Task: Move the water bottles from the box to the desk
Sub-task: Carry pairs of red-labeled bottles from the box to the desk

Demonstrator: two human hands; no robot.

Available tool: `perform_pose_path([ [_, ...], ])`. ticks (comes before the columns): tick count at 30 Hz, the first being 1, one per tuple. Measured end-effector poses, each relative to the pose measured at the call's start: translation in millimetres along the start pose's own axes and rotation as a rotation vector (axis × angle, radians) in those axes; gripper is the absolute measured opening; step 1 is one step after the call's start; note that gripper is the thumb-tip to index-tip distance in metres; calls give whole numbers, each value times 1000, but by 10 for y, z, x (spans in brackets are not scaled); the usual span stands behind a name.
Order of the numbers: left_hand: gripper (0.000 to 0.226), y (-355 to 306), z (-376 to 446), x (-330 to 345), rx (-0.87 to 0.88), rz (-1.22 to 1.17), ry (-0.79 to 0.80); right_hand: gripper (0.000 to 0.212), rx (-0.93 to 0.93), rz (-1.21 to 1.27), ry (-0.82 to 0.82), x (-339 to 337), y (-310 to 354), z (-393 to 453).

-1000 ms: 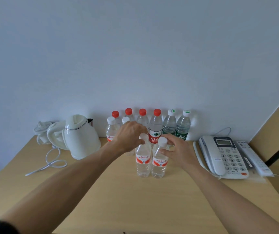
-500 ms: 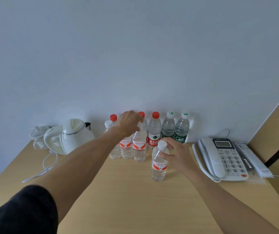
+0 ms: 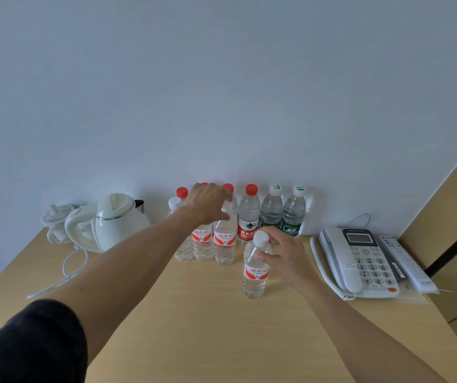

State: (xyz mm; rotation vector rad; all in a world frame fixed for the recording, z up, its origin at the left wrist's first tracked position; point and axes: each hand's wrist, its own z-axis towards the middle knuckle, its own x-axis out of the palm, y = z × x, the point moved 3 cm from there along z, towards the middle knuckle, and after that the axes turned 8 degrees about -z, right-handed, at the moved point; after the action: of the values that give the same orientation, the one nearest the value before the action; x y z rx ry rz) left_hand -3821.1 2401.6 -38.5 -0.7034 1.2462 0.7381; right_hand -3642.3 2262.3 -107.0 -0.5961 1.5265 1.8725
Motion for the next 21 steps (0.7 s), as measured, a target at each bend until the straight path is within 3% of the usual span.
perform_pose_path([
  [16, 52, 17, 57, 75, -115, -53, -8, 46, 15, -1, -7, -3, 6, -30],
  [21, 57, 13, 10, 83, -77, -63, -15, 43, 8, -31, -14, -24, 31, -3],
])
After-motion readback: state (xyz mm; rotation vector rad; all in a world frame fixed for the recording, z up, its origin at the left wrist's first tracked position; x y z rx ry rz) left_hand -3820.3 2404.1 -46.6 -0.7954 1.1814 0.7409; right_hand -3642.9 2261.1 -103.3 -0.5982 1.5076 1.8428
